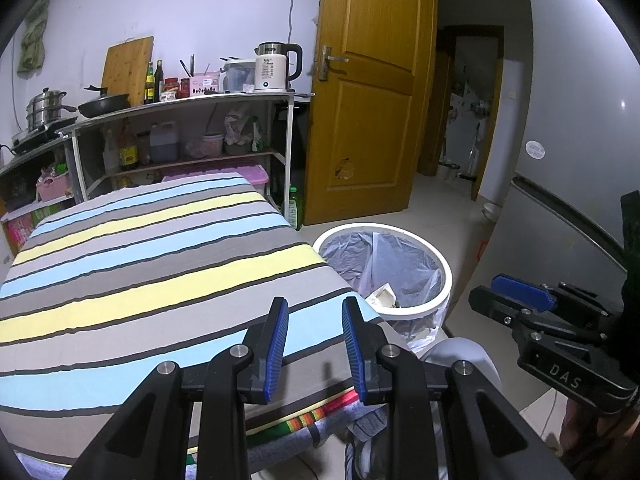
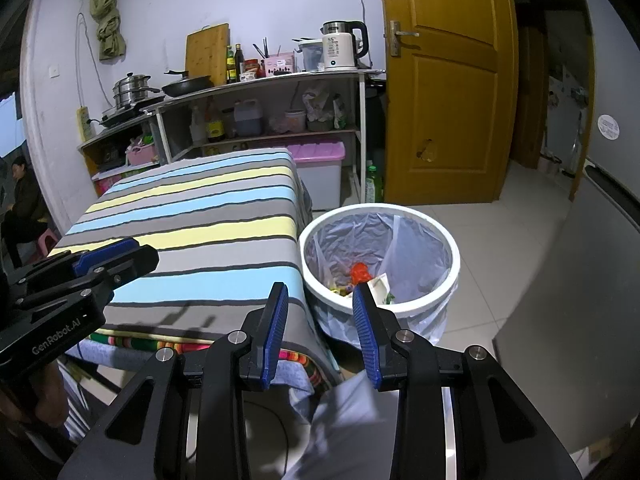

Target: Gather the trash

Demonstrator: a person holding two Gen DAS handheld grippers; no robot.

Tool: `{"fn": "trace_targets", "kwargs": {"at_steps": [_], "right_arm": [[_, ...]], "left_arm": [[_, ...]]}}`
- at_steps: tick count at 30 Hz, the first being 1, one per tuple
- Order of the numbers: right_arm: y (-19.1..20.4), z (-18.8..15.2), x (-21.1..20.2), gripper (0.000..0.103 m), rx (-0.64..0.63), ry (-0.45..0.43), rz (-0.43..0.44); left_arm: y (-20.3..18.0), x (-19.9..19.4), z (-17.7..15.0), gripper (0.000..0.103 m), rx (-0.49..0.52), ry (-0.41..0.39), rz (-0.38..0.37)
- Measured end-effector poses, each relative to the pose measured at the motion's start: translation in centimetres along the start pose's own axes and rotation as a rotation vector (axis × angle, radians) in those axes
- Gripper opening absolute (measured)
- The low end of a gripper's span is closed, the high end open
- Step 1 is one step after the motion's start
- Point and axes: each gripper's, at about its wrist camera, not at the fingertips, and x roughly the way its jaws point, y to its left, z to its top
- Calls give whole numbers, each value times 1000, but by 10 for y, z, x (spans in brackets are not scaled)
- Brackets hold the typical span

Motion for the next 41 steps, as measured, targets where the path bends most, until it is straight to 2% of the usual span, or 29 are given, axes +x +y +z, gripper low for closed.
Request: {"fn": "trace_targets", "kwargs": {"at_steps": [41], "right_arm": [[-2, -2, 10, 35, -15, 14, 7]], "left_arm": [[9, 7, -9, 27, -6, 6, 11]]}}
